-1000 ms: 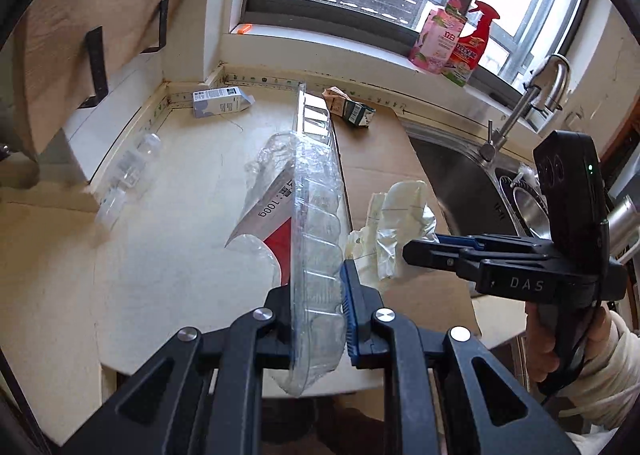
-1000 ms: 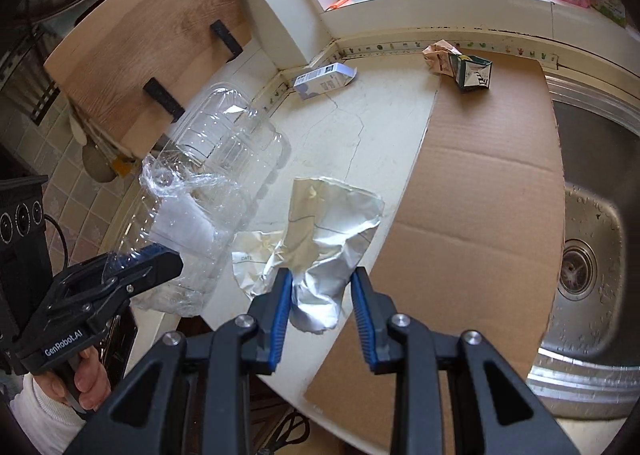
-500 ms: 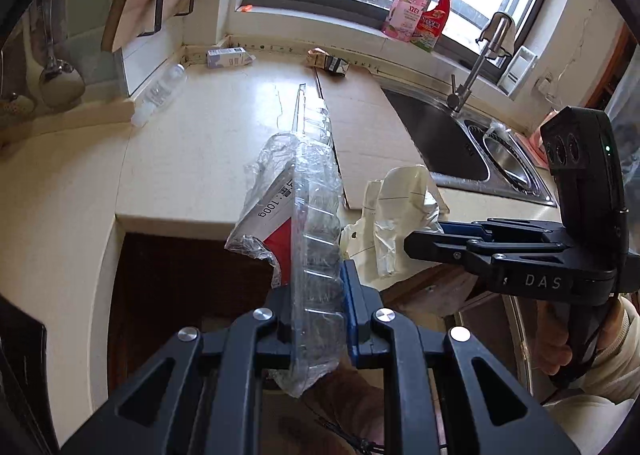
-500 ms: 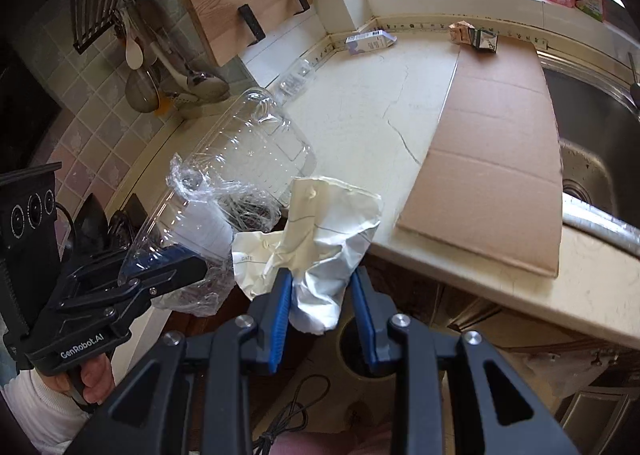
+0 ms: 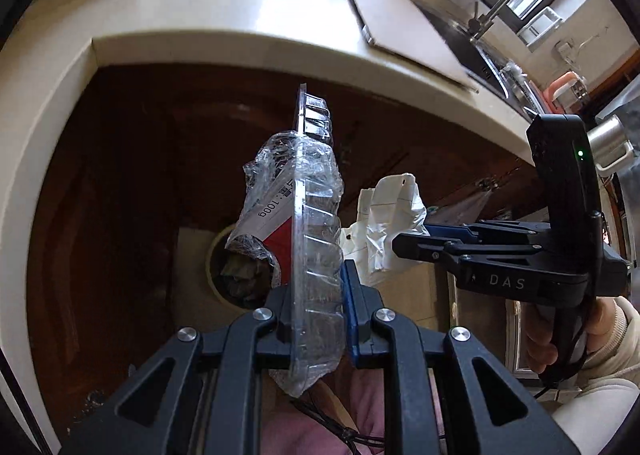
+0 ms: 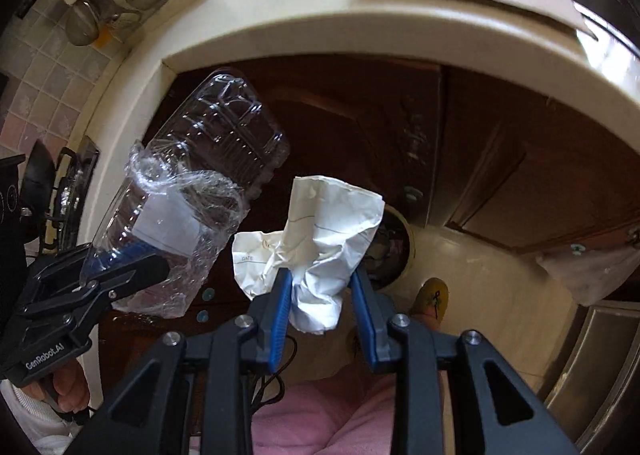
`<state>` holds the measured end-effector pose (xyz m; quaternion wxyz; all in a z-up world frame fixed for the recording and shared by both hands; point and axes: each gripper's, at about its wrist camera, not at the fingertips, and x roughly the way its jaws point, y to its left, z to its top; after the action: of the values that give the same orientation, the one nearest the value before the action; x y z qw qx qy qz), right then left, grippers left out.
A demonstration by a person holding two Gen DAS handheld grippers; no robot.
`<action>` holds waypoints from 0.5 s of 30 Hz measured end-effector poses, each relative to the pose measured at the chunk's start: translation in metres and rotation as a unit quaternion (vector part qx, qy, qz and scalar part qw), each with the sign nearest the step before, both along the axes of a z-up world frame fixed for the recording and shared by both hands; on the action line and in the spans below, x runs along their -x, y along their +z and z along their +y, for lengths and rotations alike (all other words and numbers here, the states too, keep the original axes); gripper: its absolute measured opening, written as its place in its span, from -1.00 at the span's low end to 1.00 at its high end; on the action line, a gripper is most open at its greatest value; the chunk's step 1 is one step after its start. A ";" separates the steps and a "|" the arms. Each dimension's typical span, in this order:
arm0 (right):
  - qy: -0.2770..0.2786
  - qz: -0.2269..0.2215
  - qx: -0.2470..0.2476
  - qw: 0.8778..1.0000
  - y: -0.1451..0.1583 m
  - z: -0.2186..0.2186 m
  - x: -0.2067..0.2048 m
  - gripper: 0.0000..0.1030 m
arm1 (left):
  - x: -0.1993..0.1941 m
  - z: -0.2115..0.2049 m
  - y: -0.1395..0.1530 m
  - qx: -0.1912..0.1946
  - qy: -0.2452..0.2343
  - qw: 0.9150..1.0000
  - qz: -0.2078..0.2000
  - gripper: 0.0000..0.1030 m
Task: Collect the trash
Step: 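Carry the plastic tray and paper bag down over the bin with both grippers, then open both grippers to drop the tray and paper bag into the bin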
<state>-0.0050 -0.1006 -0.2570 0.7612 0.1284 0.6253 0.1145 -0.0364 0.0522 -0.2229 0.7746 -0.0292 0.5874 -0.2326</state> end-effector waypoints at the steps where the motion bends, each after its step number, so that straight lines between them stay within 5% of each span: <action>1: -0.006 0.012 0.003 1.000 -0.015 -0.002 0.000 -0.41 | -0.001 0.001 -0.015 -0.003 0.004 1.000 0.015 -0.71; 7: -0.028 0.077 0.027 0.996 -0.112 -0.010 -0.002 -0.40 | -0.016 0.009 -0.122 0.010 0.031 0.993 0.116 -0.70; 15: -0.027 0.123 0.037 0.991 -0.222 -0.010 -0.014 -0.40 | -0.050 0.016 -0.255 -0.020 0.070 0.983 0.171 -0.69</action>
<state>0.0092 -0.1103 -0.4792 0.6855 0.1300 0.7143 0.0542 0.0139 0.0683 -0.4784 0.6778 -0.0938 0.7120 -0.1575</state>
